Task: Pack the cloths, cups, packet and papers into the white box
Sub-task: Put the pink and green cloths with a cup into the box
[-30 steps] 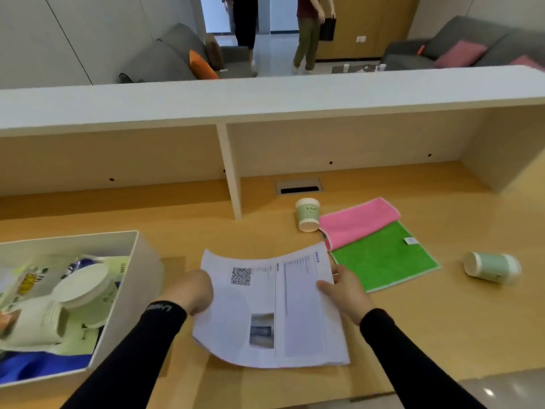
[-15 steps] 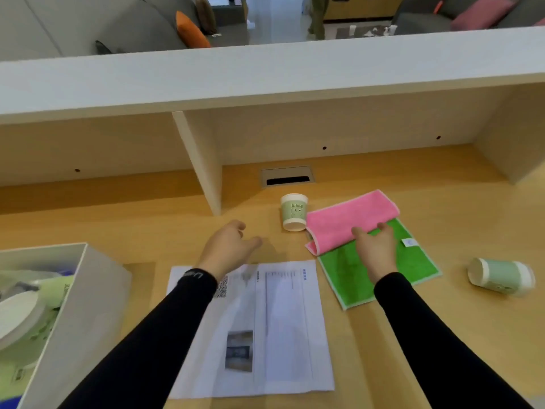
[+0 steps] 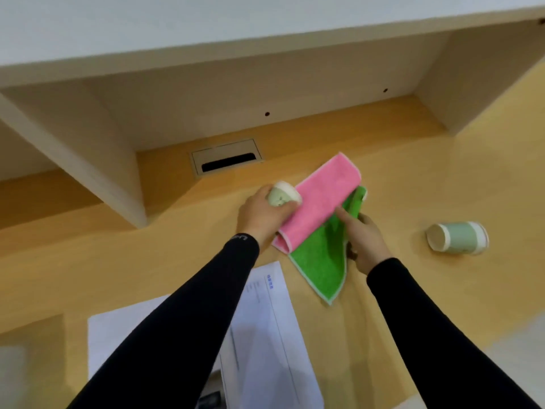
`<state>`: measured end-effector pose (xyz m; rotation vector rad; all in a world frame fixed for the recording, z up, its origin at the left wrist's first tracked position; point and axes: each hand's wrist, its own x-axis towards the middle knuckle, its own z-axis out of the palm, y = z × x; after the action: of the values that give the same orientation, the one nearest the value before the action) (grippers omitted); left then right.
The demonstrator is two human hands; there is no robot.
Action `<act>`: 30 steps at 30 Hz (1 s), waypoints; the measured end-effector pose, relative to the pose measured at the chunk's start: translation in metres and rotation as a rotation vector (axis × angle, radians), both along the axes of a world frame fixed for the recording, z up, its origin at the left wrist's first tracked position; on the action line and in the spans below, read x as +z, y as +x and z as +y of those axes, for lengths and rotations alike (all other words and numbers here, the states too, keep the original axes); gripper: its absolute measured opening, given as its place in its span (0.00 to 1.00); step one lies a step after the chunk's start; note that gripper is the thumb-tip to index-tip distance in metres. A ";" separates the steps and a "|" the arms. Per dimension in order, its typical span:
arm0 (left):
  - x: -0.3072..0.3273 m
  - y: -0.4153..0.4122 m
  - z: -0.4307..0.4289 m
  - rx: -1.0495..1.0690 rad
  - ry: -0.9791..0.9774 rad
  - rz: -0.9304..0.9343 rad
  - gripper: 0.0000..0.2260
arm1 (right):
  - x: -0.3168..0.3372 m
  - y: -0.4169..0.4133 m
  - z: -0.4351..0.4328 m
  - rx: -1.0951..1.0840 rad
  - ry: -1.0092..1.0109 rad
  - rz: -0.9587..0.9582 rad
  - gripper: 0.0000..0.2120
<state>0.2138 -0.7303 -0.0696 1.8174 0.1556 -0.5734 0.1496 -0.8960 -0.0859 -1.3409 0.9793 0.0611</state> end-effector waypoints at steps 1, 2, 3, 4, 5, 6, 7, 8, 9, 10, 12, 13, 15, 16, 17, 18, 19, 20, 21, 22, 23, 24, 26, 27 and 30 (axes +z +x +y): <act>-0.001 -0.004 -0.005 -0.063 0.004 -0.003 0.14 | 0.004 0.004 0.011 0.002 0.059 -0.050 0.14; -0.003 -0.008 -0.009 -0.107 -0.009 0.008 0.15 | 0.006 0.007 0.020 0.021 0.116 -0.103 0.15; -0.004 -0.012 -0.012 -0.127 -0.037 0.022 0.16 | 0.009 0.008 0.029 0.040 0.163 -0.131 0.18; -0.003 -0.017 -0.014 -0.137 -0.054 0.021 0.15 | 0.011 0.007 0.035 0.060 0.208 -0.150 0.20; -0.001 -0.021 -0.015 -0.141 -0.059 0.005 0.15 | 0.016 0.004 0.039 0.061 0.237 -0.163 0.21; 0.002 -0.025 -0.014 -0.139 -0.065 -0.016 0.13 | 0.020 0.002 0.042 0.059 0.250 -0.177 0.21; 0.004 -0.029 -0.012 -0.121 -0.076 -0.027 0.12 | 0.026 -0.001 0.043 0.071 0.245 -0.189 0.21; 0.009 -0.032 -0.010 -0.099 -0.096 -0.032 0.12 | 0.032 -0.003 0.045 0.096 0.237 -0.205 0.21; 0.014 -0.036 -0.008 -0.072 -0.124 -0.031 0.12 | 0.037 -0.004 0.045 0.119 0.225 -0.223 0.21; 0.022 -0.040 -0.005 -0.042 -0.154 -0.038 0.12 | 0.045 -0.006 0.048 0.136 0.211 -0.246 0.20; 0.039 -0.048 0.002 0.035 -0.213 -0.067 0.11 | 0.066 -0.008 0.056 0.181 0.182 -0.310 0.16; 0.049 -0.053 0.009 0.081 -0.229 -0.089 0.12 | 0.075 -0.009 0.062 0.213 0.181 -0.351 0.14; 0.067 -0.068 0.029 0.184 -0.205 -0.178 0.15 | 0.091 -0.012 0.081 0.312 0.209 -0.412 0.14; 0.074 -0.078 0.044 0.249 -0.155 -0.243 0.18 | 0.098 -0.014 0.096 0.375 0.231 -0.431 0.15; 0.081 -0.090 0.062 0.313 -0.094 -0.310 0.20 | 0.103 -0.016 0.113 0.440 0.265 -0.446 0.16; 0.089 -0.103 0.080 0.370 -0.029 -0.373 0.21 | 0.109 -0.020 0.133 0.507 0.304 -0.460 0.16; 0.096 -0.117 0.100 0.426 0.028 -0.423 0.21 | 0.114 -0.024 0.154 0.581 0.344 -0.481 0.16; 0.102 -0.132 0.119 0.478 0.074 -0.450 0.22 | 0.120 -0.031 0.176 0.649 0.380 -0.496 0.16; 0.110 -0.145 0.139 0.524 0.106 -0.467 0.24 | 0.126 -0.039 0.197 0.706 0.409 -0.509 0.16; 0.118 -0.159 0.159 0.565 0.131 -0.480 0.26 | 0.133 -0.047 0.217 0.747 0.432 -0.520 0.17; 0.126 -0.172 0.178 0.604 0.156 -0.501 0.27 | 0.139 -0.054 0.237 0.785 0.454 -0.530 0.16; 0.135 -0.184 0.197 0.644 0.183 -0.532 0.28 | 0.146 -0.063 0.256 0.822 0.475 -0.541 0.16; 0.151 -0.209 0.231 0.716 0.237 -0.586 0.27 | 0.160 -0.078 0.292 0.897 0.507 -0.557 0.17; 0.160 -0.220 0.245 0.748 0.257 -0.612 0.26 | 0.168 -0.086 0.309 0.930 0.507 -0.567 0.18; 0.177 -0.253 0.287 0.814 0.297 -0.668 0.24 | 0.186 -0.111 0.358 1.026 0.475 -0.611 0.20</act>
<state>-0.0397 -0.4436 0.1070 1.9273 0.5047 0.6531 0.0387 -0.5383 0.1004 -1.1739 -0.2911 0.5848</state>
